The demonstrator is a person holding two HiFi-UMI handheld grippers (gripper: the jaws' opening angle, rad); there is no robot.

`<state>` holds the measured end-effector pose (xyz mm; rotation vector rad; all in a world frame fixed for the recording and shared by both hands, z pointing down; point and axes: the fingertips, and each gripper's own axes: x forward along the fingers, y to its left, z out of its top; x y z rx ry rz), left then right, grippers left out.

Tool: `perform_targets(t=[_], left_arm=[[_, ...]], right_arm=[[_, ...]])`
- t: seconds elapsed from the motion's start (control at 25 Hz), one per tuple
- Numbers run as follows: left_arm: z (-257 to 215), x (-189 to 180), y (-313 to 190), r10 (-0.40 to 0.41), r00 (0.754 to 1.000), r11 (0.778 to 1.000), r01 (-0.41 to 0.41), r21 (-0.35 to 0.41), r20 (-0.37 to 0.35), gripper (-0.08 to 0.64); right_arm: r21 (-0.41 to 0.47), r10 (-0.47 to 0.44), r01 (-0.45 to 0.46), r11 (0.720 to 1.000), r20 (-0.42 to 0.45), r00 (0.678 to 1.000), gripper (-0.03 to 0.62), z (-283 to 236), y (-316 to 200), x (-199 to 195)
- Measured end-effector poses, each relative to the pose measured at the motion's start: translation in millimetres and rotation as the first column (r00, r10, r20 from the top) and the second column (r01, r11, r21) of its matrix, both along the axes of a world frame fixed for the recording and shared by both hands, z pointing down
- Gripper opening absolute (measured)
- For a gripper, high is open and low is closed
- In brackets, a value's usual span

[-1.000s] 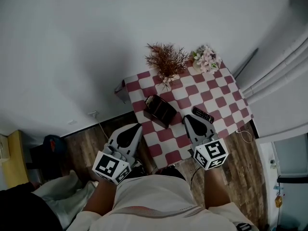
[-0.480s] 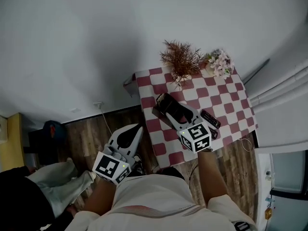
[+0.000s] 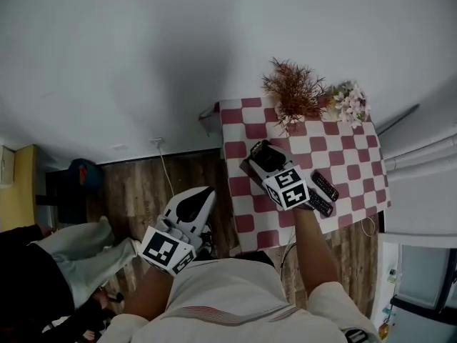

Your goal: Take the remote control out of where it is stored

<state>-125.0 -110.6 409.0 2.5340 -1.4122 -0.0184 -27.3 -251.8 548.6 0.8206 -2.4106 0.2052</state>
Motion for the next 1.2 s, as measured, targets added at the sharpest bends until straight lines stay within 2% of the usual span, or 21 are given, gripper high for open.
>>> perform_targets(t=[0.24,0.44,0.52,0.72,0.88,1.0,1.12,1.2], left_arm=[[8,-2,-2,-0.003,1.0,1.0,0.003,-0.021,-0.005,0.008],[6,2,-5,0.017,1.0,1.0,-0.017,-0.02,-0.006,0.008],[6,5,-5,0.025,1.0,1.0,-0.025,-0.019,-0.005,0.008],[4,10,-7,0.044,0.999,0.999,-0.045,-0.02,-0.005,0.008],[1,19,-7,0.066,0.998,0.998,-0.066,-0.011,-0.008,0.008],[-3,27,-8,0.087,0.996,0.996,-0.087,-0.004,-0.011,0.008],[-5,34,-7,0.11,0.994,0.994,-0.111,-0.003,-0.014,0.008],[-4,40,-8,0.126,0.992,0.992,-0.126,-0.006,-0.019,0.008]], right_arm=[[-0.024,-0.01,0.009,1.0,-0.027,1.0,0.221,19,-6,-5],[-0.008,-0.02,0.02,1.0,-0.017,1.0,0.201,21,-6,-7],[0.008,-0.018,0.018,1.0,0.007,1.0,0.198,14,-5,-5],[0.078,0.015,-0.025,0.997,0.131,0.991,0.195,-33,-1,4],[0.133,0.033,-0.062,0.989,0.21,0.977,0.195,-79,15,23],[0.139,0.037,-0.072,0.988,0.239,0.97,0.195,-104,35,45],[0.129,0.055,-0.084,0.988,0.22,0.974,0.195,-118,61,74],[0.117,0.077,-0.097,0.988,0.169,0.983,0.195,-118,76,93]])
